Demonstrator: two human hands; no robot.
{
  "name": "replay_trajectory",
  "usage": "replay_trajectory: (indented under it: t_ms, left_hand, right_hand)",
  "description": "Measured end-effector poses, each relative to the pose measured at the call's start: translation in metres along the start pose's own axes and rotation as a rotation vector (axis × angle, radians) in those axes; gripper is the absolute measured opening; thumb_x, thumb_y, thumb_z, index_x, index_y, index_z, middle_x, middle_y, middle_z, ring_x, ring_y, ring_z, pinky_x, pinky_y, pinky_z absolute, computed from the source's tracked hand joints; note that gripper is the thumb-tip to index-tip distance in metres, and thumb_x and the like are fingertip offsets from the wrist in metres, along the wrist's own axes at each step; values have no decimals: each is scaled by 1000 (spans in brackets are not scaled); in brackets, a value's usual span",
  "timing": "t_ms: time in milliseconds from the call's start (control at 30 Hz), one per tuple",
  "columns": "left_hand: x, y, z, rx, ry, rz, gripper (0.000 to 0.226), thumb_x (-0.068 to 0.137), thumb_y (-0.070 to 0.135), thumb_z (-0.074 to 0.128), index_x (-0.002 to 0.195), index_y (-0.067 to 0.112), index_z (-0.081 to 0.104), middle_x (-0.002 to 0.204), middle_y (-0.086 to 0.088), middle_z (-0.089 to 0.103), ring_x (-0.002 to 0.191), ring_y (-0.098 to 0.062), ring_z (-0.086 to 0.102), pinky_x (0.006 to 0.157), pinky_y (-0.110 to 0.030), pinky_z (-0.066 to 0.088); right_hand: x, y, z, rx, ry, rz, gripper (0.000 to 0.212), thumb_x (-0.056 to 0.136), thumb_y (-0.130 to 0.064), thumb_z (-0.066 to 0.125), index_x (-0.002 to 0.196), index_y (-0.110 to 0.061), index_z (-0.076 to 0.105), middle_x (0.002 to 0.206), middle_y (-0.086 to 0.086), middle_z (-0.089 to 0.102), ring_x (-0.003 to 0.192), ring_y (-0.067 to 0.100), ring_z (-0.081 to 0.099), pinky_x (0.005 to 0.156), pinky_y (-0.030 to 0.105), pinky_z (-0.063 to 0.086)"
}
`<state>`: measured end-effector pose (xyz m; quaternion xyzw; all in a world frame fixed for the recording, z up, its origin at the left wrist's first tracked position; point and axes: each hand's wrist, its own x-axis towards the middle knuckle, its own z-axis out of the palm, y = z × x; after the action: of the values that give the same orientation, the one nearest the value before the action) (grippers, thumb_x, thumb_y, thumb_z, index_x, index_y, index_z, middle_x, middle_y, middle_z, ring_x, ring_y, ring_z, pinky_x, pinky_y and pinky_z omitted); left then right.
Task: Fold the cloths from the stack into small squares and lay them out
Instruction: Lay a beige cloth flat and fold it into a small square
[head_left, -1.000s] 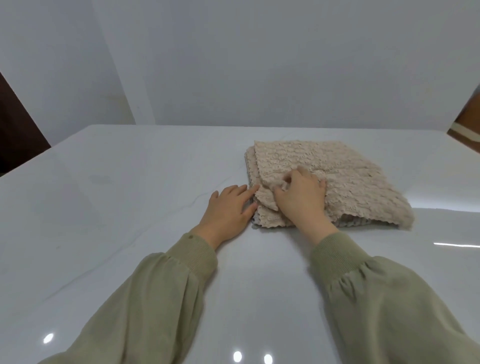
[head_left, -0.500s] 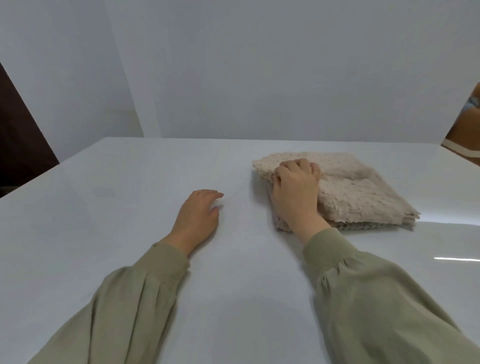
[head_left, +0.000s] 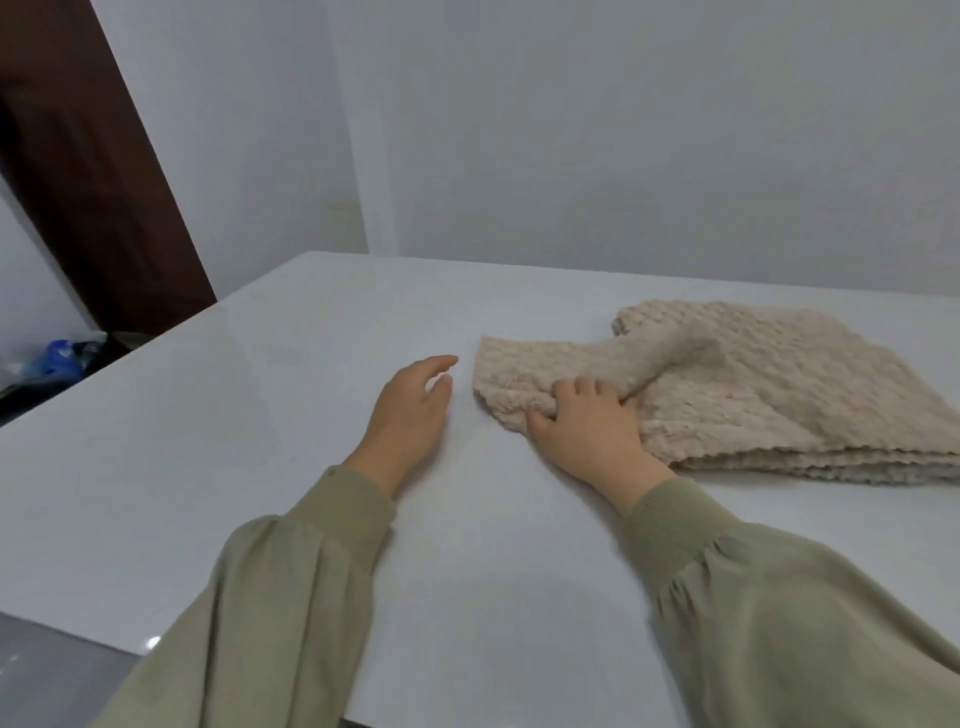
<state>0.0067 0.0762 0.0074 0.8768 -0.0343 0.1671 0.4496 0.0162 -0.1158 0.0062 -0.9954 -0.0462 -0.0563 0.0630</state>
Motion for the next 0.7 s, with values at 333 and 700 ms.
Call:
replay_trajectory:
  t_ms: [333, 700]
  left_hand:
    - [-7, 8, -1, 150, 211, 19, 37, 97, 12, 39, 131, 13, 52, 134, -3, 53, 129, -18, 40, 106, -27, 28]
    - [-1, 44, 74, 835, -387, 61, 57, 95, 55, 21, 148, 35, 15, 159, 1, 9, 144, -25, 10, 111, -61, 12]
  right_hand:
    - [-9, -21, -5, 343, 390, -341, 27, 92, -20, 47, 110, -9, 65, 134, 8, 55, 128, 23, 44, 115, 45, 20]
    - [2, 63, -5, -78, 200, 54, 50, 100, -31, 20, 146, -13, 23, 156, 9, 19, 144, 31, 12, 112, 59, 4]
